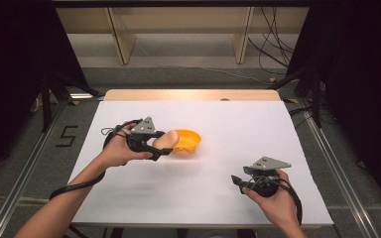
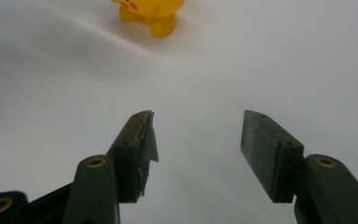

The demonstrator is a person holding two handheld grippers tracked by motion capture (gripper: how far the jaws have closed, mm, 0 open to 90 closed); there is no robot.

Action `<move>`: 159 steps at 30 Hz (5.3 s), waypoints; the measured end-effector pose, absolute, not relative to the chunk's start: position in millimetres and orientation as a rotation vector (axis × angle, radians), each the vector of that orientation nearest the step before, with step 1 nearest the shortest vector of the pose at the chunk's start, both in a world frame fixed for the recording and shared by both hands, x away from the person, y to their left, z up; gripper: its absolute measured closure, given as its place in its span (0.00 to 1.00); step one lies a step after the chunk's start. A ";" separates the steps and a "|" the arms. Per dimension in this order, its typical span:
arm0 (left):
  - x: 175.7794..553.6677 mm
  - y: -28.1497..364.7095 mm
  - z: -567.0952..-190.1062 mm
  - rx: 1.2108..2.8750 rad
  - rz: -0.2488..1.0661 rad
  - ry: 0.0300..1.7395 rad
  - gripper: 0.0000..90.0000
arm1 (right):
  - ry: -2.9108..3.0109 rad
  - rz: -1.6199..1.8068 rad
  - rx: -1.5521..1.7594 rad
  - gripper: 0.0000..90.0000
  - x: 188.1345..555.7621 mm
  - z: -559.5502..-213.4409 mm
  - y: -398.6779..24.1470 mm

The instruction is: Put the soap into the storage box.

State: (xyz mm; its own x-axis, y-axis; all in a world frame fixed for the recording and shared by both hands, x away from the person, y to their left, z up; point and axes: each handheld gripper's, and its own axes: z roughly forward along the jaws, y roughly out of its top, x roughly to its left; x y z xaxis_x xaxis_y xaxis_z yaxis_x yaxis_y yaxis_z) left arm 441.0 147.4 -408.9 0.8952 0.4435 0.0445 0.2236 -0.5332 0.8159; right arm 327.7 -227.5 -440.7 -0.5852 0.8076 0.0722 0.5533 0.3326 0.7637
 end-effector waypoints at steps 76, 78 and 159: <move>474.5 125.3 -423.8 2.047 0.382 0.564 0.36 | 2.264 1.130 1.228 0.49 327.1 -441.0 -226.8; 476.3 125.4 -425.0 2.055 0.384 0.549 0.36 | 2.271 1.124 1.226 0.49 327.3 -441.2 -226.8; 442.2 152.5 -416.2 2.150 0.402 0.725 0.40 | 2.271 1.119 1.233 0.49 325.9 -439.6 -226.9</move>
State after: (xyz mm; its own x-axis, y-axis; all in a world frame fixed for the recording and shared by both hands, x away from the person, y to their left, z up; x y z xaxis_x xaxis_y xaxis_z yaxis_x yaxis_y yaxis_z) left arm 442.2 152.5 -416.2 0.7838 0.6199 0.0380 0.3607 -0.5042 0.7847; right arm 325.9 -226.9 -439.6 -0.5744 0.8146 0.0807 0.5604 0.3194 0.7641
